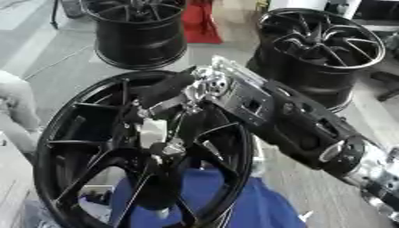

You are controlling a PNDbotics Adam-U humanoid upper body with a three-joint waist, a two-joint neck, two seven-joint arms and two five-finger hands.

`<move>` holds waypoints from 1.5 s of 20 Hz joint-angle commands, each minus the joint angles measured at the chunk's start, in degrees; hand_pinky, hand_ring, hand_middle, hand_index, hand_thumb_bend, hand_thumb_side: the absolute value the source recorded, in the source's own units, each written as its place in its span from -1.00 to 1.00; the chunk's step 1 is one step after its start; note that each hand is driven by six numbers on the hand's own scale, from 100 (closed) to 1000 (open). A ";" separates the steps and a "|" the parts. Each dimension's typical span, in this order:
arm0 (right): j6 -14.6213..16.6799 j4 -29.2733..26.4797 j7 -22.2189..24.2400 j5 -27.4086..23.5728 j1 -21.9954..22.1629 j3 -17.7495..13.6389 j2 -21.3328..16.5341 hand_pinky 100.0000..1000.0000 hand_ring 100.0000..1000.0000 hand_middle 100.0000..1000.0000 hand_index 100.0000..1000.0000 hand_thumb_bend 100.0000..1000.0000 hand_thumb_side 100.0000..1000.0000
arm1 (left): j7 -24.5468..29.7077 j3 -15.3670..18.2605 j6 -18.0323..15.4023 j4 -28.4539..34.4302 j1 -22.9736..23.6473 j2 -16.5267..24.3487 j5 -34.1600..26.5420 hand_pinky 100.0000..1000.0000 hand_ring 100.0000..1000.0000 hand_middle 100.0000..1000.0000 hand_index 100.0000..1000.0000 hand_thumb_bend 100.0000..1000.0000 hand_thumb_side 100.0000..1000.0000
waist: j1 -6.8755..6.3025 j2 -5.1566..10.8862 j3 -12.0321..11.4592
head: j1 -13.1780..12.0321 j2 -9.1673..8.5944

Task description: Pull the pin out of the wheel hub.

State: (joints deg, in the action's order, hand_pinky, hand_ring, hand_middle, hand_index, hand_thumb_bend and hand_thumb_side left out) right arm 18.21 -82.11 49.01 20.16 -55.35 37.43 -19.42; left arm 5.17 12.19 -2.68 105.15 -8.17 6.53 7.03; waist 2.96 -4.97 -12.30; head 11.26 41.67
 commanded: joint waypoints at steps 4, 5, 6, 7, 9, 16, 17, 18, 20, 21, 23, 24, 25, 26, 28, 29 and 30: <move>3.78 0.47 2.96 1.16 -0.51 -1.32 -2.03 0.65 0.76 0.82 0.85 -1.00 -1.00 | -0.02 -0.05 -0.04 0.84 -0.79 0.89 -0.01 0.14 0.21 0.25 0.68 -0.93 0.17 | -0.20 0.57 0.26 | -0.08 -0.96; 3.82 0.62 2.96 1.25 -0.37 -1.35 -2.26 0.65 0.76 0.82 0.84 -1.00 -1.00 | -0.05 -0.03 -0.03 0.84 -0.78 0.90 0.00 0.14 0.21 0.25 0.68 -0.93 0.17 | -0.20 0.57 0.31 | -0.13 -0.99; 3.87 0.75 2.96 1.27 -0.24 -1.39 -2.48 0.65 0.76 0.82 0.85 -1.00 -1.00 | -0.08 0.00 -0.02 0.83 -0.75 0.91 0.01 0.14 0.21 0.25 0.68 -0.93 0.17 | -0.20 0.56 0.37 | -0.19 -1.01; 3.92 0.82 2.96 1.23 -0.15 -1.40 -2.71 0.65 0.76 0.82 0.85 -1.00 -1.00 | -0.10 0.02 -0.01 0.83 -0.73 0.92 0.03 0.14 0.21 0.25 0.68 -0.93 0.17 | -0.19 0.57 0.43 | -0.23 -1.01; 4.01 0.60 2.96 1.02 -0.16 -1.44 -3.21 0.65 0.76 0.82 0.85 -1.00 -1.00 | -0.12 0.04 0.00 0.82 -0.71 0.94 0.05 0.14 0.21 0.25 0.68 -0.93 0.17 | -0.17 0.61 0.60 | -0.27 -0.98; 3.83 0.81 2.96 1.15 0.30 -1.25 -3.83 0.64 0.75 0.82 0.84 -1.00 -1.00 | -0.12 0.06 -0.02 0.87 -0.69 0.95 0.05 0.14 0.21 0.25 0.68 -0.93 0.17 | -0.33 0.61 0.79 | -0.15 -1.13; 3.85 1.18 2.96 1.25 0.49 -1.26 -3.72 0.64 0.75 0.82 0.84 -1.00 -1.00 | -0.14 0.07 -0.03 0.89 -0.70 0.93 0.03 0.14 0.21 0.25 0.68 -0.93 0.17 | -0.38 0.57 0.74 | -0.15 -1.19; 3.89 1.50 2.96 1.33 0.61 -1.29 -3.58 0.64 0.75 0.82 0.84 -1.00 -1.00 | -0.14 0.07 -0.03 0.91 -0.70 0.92 0.01 0.14 0.21 0.25 0.68 -0.93 0.17 | -0.43 0.54 0.70 | -0.11 -1.25; 3.78 1.94 2.96 1.42 0.71 -1.47 -3.26 0.63 0.74 0.81 0.83 -1.00 -1.00 | -0.13 0.05 -0.03 0.91 -0.72 0.87 -0.02 0.14 0.21 0.25 0.68 -0.93 0.17 | -0.50 0.45 0.62 | -0.06 -1.31; 3.65 2.06 2.96 1.47 0.68 -1.53 -3.11 0.62 0.73 0.81 0.83 -1.00 -1.00 | -0.11 0.03 -0.04 0.92 -0.73 0.86 -0.03 0.14 0.21 0.25 0.69 -0.94 0.17 | -0.52 0.41 0.58 | -0.02 -1.35; 3.33 2.12 2.96 1.51 0.55 -1.66 -2.88 0.62 0.72 0.80 0.82 -1.00 -1.00 | -0.06 -0.01 -0.06 0.94 -0.79 0.84 -0.05 0.14 0.21 0.25 0.69 -0.94 0.17 | -0.56 0.32 0.46 | 0.06 -1.43; 3.15 2.10 2.96 1.51 0.51 -1.75 -2.82 0.61 0.71 0.80 0.82 -1.00 -1.00 | -0.04 -0.02 -0.07 0.95 -0.81 0.83 -0.06 0.14 0.21 0.25 0.69 -0.94 0.17 | -0.59 0.28 0.39 | 0.10 -1.49; 2.97 2.06 2.96 1.49 0.47 -1.84 -2.77 0.60 0.70 0.79 0.81 -1.00 -1.00 | -0.04 -0.01 -0.07 0.97 -0.82 0.83 -0.07 0.14 0.21 0.25 0.69 -0.94 0.17 | -0.61 0.25 0.32 | 0.14 -1.54; 2.81 2.01 2.96 1.48 0.45 -1.91 -2.75 0.59 0.68 0.78 0.80 -1.00 -1.00 | -0.05 0.01 -0.07 0.98 -0.83 0.82 -0.08 0.14 0.21 0.25 0.69 -0.94 0.17 | -0.63 0.22 0.25 | 0.18 -1.58; 2.51 1.89 2.96 1.45 0.39 -2.07 -2.67 0.56 0.63 0.73 0.78 -1.00 -1.00 | -0.08 0.03 -0.07 0.99 -0.85 0.79 -0.10 0.14 0.21 0.25 0.69 -0.94 0.17 | -0.64 0.19 0.14 | 0.27 -1.64; 2.40 1.76 2.96 1.40 0.33 -2.17 -2.61 0.53 0.59 0.70 0.76 -1.00 -1.00 | -0.08 0.01 -0.06 0.98 -0.87 0.77 -0.11 0.14 0.21 0.25 0.69 -0.94 0.17 | -0.63 0.18 0.10 | 0.26 -1.65; 2.30 1.58 2.96 1.34 0.25 -2.26 -2.55 0.48 0.52 0.64 0.72 -1.00 -1.00 | -0.05 -0.01 -0.06 0.96 -0.88 0.75 -0.12 0.14 0.21 0.25 0.69 -0.94 0.17 | -0.61 0.17 0.08 | 0.25 -1.65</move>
State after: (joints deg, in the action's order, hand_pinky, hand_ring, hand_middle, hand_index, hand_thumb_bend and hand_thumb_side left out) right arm 17.98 -79.85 49.24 21.36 -53.92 36.16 -21.46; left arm 5.16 12.20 -2.68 105.15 -8.18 6.52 7.02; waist 2.74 -5.33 -12.18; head 11.35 40.69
